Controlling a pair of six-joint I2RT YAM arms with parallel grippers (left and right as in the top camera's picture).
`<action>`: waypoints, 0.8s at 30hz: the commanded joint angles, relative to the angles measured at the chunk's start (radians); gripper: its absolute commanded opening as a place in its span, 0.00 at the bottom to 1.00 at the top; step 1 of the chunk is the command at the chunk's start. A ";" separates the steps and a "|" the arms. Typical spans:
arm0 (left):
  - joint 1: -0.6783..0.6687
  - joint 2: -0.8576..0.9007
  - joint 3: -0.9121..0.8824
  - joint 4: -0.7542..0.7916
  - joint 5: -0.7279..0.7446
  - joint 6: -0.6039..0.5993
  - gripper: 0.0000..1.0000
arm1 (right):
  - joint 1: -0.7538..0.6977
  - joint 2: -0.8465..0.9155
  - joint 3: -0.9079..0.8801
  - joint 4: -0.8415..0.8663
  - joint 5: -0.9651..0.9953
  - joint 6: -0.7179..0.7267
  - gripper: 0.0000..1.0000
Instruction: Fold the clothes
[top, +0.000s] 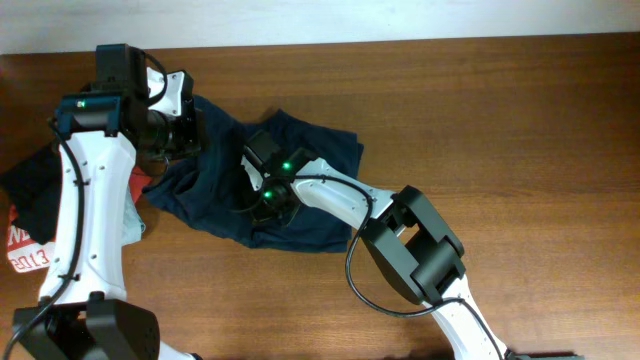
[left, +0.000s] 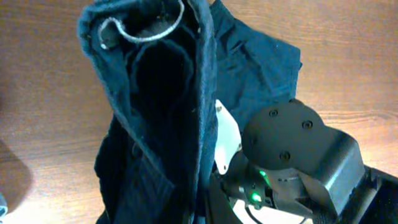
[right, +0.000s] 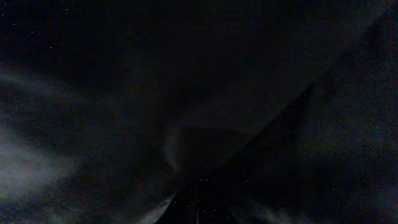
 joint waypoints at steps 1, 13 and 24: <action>0.003 -0.029 0.029 -0.006 0.027 -0.011 0.00 | -0.042 -0.022 0.014 -0.024 0.000 0.016 0.09; 0.003 -0.031 0.030 -0.008 0.030 -0.011 0.00 | -0.314 -0.214 0.015 -0.257 0.010 -0.089 0.10; -0.016 -0.034 0.034 -0.004 0.048 -0.014 0.00 | -0.429 -0.167 -0.046 -0.383 0.135 -0.146 0.10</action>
